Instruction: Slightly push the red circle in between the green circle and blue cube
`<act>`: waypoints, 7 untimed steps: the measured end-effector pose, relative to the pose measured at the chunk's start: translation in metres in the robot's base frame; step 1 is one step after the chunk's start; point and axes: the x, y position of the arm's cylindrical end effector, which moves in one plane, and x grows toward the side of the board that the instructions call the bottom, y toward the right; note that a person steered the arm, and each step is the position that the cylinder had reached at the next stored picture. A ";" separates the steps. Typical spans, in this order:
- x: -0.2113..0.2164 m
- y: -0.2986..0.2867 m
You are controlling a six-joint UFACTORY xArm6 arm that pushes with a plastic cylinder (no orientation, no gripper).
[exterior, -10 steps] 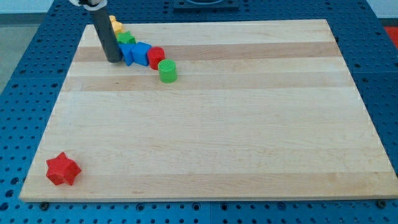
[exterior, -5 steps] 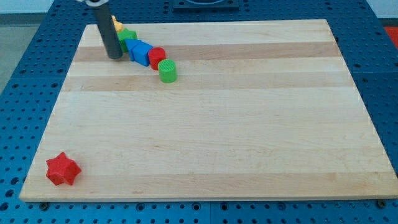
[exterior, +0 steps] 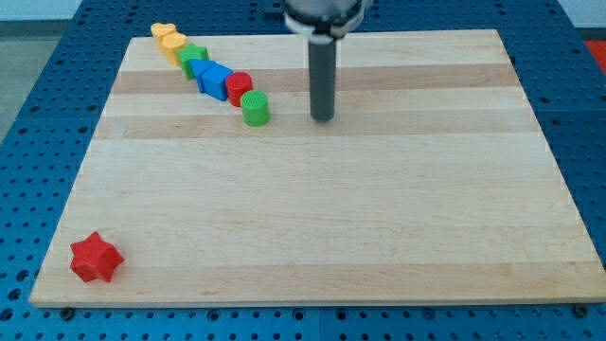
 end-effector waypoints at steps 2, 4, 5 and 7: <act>-0.038 -0.068; -0.055 -0.083; -0.054 -0.097; -0.040 -0.114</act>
